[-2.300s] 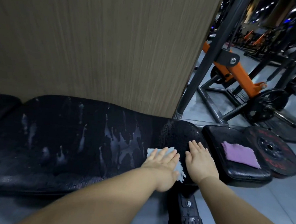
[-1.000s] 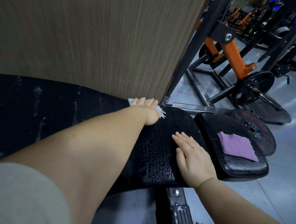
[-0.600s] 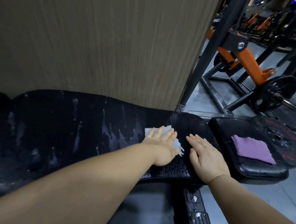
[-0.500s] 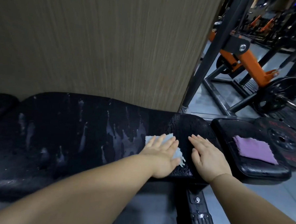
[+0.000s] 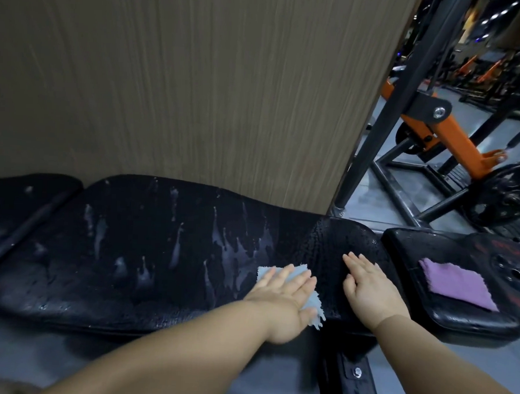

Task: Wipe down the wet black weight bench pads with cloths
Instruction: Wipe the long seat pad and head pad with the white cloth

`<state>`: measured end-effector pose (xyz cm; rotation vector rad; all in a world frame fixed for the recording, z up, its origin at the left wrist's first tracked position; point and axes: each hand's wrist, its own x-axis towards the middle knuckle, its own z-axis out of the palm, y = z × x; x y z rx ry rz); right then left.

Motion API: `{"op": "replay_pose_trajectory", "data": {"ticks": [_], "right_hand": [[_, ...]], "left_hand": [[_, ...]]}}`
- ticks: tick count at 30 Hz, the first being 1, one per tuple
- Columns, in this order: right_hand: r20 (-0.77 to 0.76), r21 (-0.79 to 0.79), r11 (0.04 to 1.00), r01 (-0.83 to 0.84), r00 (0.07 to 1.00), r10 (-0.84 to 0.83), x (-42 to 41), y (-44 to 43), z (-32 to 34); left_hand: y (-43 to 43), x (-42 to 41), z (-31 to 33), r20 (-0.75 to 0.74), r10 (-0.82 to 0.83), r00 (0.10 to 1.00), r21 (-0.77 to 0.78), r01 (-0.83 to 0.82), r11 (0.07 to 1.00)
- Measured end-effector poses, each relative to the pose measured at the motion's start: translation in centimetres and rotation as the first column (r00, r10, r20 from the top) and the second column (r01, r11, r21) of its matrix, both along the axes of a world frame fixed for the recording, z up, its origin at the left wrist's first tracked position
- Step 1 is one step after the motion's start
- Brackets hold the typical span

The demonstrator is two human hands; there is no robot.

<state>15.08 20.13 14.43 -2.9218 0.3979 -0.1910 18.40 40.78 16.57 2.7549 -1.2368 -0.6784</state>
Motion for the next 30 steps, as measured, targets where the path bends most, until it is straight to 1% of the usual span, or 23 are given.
{"op": "replay_pose_trajectory", "data": {"ticks": [3,6,18,26,30], "right_hand": [[-0.014,0.023,0.998,0.057,0.998,-0.057,0.4,0.8,-0.1],[0.005,0.028,0.996,0.088,0.996,-0.088,0.6,1.2,-0.1],[0.078,0.021,0.996,0.087,0.993,-0.088,0.4,1.1,-0.6],[0.125,0.004,0.995,0.104,0.987,-0.104,0.6,1.1,-1.4],[0.137,-0.007,0.994,0.112,0.984,-0.110,0.6,0.9,-1.6]], "left_hand": [[-0.7,1.5,0.1,-0.019,0.045,0.999,-0.016,-0.045,0.999],[-1.4,3.4,0.4,-0.032,0.085,0.996,-0.023,-0.086,0.996],[-4.3,12.9,0.6,0.005,0.178,0.984,-0.038,-0.178,0.983],[-6.3,18.9,0.2,0.033,0.198,0.980,-0.018,-0.197,0.980],[-6.8,20.5,0.2,0.000,0.211,0.978,-0.022,-0.211,0.977]]}}
